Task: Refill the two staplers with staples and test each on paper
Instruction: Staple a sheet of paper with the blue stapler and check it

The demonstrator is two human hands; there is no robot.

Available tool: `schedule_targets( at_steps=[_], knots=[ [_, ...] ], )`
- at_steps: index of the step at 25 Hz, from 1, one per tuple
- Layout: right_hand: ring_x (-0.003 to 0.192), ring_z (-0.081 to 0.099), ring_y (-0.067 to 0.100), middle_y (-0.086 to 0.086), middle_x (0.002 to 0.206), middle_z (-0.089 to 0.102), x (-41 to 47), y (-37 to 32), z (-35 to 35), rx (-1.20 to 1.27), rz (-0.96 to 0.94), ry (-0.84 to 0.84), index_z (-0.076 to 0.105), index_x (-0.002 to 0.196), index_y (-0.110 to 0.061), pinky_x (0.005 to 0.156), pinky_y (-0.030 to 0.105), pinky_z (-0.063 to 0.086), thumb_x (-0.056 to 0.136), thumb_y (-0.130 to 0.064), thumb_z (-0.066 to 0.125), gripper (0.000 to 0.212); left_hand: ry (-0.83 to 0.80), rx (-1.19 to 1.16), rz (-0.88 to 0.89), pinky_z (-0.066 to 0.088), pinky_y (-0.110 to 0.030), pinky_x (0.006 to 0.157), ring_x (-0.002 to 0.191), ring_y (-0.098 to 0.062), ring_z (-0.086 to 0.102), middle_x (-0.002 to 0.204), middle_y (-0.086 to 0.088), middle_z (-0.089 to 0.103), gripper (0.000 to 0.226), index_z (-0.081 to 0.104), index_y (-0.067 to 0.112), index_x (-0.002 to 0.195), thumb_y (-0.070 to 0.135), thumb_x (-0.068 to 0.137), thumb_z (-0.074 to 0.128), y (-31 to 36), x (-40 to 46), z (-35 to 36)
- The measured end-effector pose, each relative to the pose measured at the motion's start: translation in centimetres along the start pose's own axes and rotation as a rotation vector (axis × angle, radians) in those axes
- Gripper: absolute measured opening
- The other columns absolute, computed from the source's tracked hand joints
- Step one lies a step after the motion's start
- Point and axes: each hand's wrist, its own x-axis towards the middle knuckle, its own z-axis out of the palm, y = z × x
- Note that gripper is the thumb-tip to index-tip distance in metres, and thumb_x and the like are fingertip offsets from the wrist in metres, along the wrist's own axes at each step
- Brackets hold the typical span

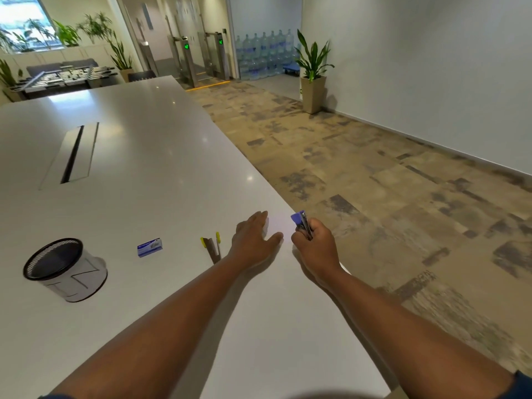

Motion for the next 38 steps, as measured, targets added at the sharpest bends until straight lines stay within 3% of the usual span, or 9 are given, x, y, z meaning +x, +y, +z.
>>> schedule_targets(
  at_steps=[6,10,16,18,22,25,31,35,38],
  knots=[
    [0.044,0.031,0.002,-0.011,0.056,0.039,0.2,-0.3,-0.2,0.059,0.039,-0.015,0.043,0.074,-0.006,0.040,0.013,0.031,0.082,-0.003,0.057,0.017,0.053,0.140,0.041,0.038,-0.047,0.112,0.139,-0.033,0.045,0.147,-0.004,0.058,0.074,0.034,0.024,0.156,0.052,0.093,0.061,0.6,0.5,-0.1],
    [0.052,0.039,0.008,-0.001,0.067,0.048,0.4,-1.1,0.2,0.096,0.129,-0.008,0.054,0.082,-0.011,0.050,0.022,0.038,0.086,-0.007,0.062,0.009,0.179,-0.170,0.006,0.047,-0.038,0.103,0.120,-0.027,0.062,0.138,-0.004,0.066,0.059,0.055,0.023,0.144,0.032,0.089,0.072,0.9,-1.6,-1.8],
    [0.052,0.053,0.009,-0.007,0.062,0.058,-0.8,-4.0,4.2,0.225,0.092,-0.139,0.058,0.083,-0.013,0.045,0.019,0.045,0.092,-0.027,0.074,0.023,0.193,-0.572,-0.050,0.055,-0.030,0.070,0.076,-0.013,0.071,0.089,0.006,0.077,0.018,0.072,0.030,0.108,0.028,0.089,0.070,-1.8,-6.9,-8.3],
    [0.074,0.065,0.011,-0.013,0.088,0.072,-1.5,-5.3,6.6,0.245,0.037,-0.225,0.070,0.102,-0.023,0.055,0.019,0.050,0.094,-0.031,0.072,0.011,0.177,-0.725,-0.103,0.055,-0.025,0.065,0.073,-0.013,0.072,0.085,0.001,0.078,0.017,0.072,0.029,0.110,0.028,0.093,0.069,-3.4,-9.0,-10.4],
    [0.111,0.066,0.014,-0.011,0.127,0.069,-2.6,-7.3,10.2,0.314,0.002,-0.545,0.067,0.128,-0.035,0.078,0.030,0.050,0.096,-0.033,0.069,0.032,0.116,-0.992,-0.204,0.050,-0.025,0.060,0.069,-0.018,0.066,0.086,-0.008,0.076,0.018,0.073,0.022,0.111,0.030,0.098,0.062,-6.5,-12.3,-13.5],
    [0.101,0.064,0.024,0.003,0.119,0.071,-3.6,-8.1,12.6,0.370,0.007,-0.729,0.070,0.123,-0.027,0.082,0.041,0.048,0.092,-0.025,0.073,0.031,0.075,-1.131,-0.243,0.045,-0.025,0.055,0.061,-0.016,0.058,0.078,-0.009,0.069,0.029,0.070,0.009,0.109,0.034,0.099,0.062,-8.6,-14.6,-15.0],
    [0.050,0.057,0.003,-0.012,0.064,0.068,-5.8,-8.9,16.0,0.191,-0.018,-0.584,0.070,0.093,-0.015,0.046,0.018,0.043,0.087,-0.014,0.077,0.009,0.118,-1.038,-0.342,0.048,-0.026,0.056,0.068,-0.019,0.063,0.083,-0.005,0.071,0.064,0.074,0.015,0.112,0.070,0.095,0.046,-10.9,-17.3,-16.0],
    [0.056,0.059,0.008,-0.009,0.069,0.069,-6.6,-9.1,16.6,0.128,-0.013,-0.558,0.066,0.089,-0.014,0.052,0.021,0.047,0.088,-0.008,0.075,0.011,0.370,-1.086,-0.273,0.052,-0.029,0.064,0.073,-0.024,0.059,0.078,-0.005,0.071,0.010,0.068,0.015,0.102,0.021,0.095,0.071,-11.7,-18.0,-15.3],
    [0.058,0.065,0.004,-0.009,0.072,0.074,-6.9,-9.3,16.4,0.091,-0.021,-0.609,0.067,0.095,-0.018,0.051,0.017,0.049,0.087,-0.008,0.074,0.015,0.445,-1.081,-0.227,0.042,-0.030,0.063,0.064,-0.021,0.047,0.070,-0.007,0.065,0.019,0.067,0.018,0.089,0.000,0.088,0.070,-12.3,-18.1,-15.1]
  ],
)
